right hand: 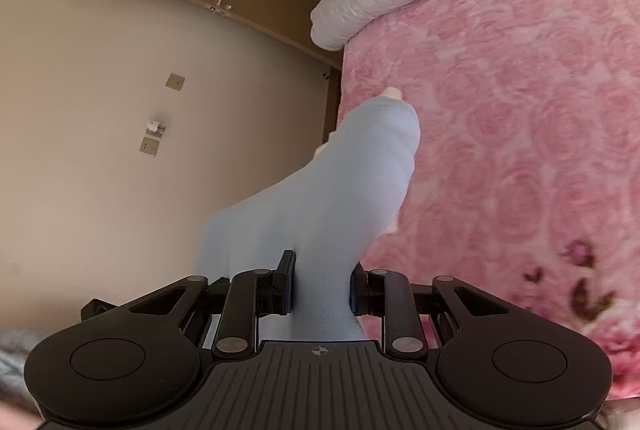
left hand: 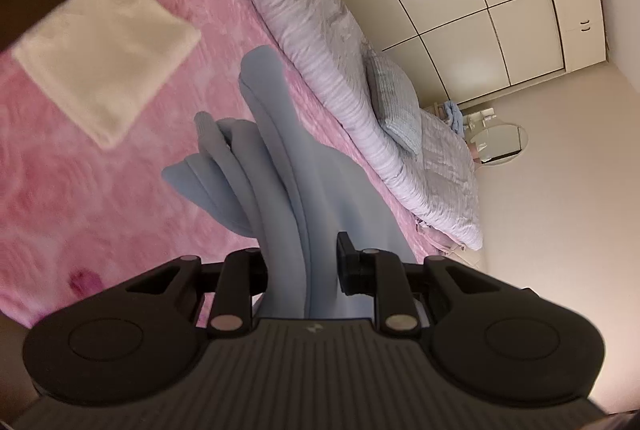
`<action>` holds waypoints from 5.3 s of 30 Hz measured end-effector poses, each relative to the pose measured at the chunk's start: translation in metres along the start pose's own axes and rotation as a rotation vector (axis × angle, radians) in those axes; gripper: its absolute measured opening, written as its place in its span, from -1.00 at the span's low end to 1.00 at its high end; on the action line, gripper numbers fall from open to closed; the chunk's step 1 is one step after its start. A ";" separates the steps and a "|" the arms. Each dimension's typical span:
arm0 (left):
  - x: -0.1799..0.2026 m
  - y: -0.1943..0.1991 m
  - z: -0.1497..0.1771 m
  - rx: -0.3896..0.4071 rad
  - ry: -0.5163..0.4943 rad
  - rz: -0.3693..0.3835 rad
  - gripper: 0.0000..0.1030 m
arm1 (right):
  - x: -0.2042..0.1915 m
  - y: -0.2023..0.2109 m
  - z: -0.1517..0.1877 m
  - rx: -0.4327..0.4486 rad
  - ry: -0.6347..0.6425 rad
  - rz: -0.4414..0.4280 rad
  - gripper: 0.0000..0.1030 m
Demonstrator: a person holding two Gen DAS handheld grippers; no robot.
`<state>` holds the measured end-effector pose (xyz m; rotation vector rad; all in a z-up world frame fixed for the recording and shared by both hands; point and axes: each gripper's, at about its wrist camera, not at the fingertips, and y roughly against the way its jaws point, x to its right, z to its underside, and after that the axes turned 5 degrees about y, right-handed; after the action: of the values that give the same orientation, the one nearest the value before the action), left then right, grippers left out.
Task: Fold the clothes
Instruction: 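Lift the folded light blue sweatshirt up off the bed with both grippers, then carry the sweatshirt with both grippers and lower it onto the cream towel, then open both grippers and release the sweatshirt on the towel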
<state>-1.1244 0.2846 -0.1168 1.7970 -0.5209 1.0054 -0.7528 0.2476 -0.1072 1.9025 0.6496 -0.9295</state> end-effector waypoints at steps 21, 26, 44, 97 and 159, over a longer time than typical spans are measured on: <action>-0.091 -0.051 -0.255 0.037 -0.120 0.000 -0.63 | -0.013 -0.235 -0.117 0.079 0.035 -0.026 -0.54; -0.114 -0.077 -0.305 -0.003 -0.194 0.025 -0.63 | -0.001 -0.276 -0.130 0.162 0.020 -0.023 -0.54; -0.256 -0.148 -0.319 -0.169 -0.272 -0.056 -0.61 | 0.076 -0.391 -0.061 0.196 -0.010 0.183 -0.47; -0.201 -0.099 -0.318 -0.074 -0.508 -0.377 -0.95 | 0.012 -0.395 -0.084 0.118 0.207 0.548 -0.61; -0.024 0.101 -0.149 0.229 -0.715 -0.634 0.03 | -0.223 -0.238 0.025 0.224 0.559 0.634 -0.39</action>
<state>-1.2708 0.3721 -0.0542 2.3069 -0.2166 -0.0353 -1.0664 0.3206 -0.0511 2.3828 0.2108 -0.0600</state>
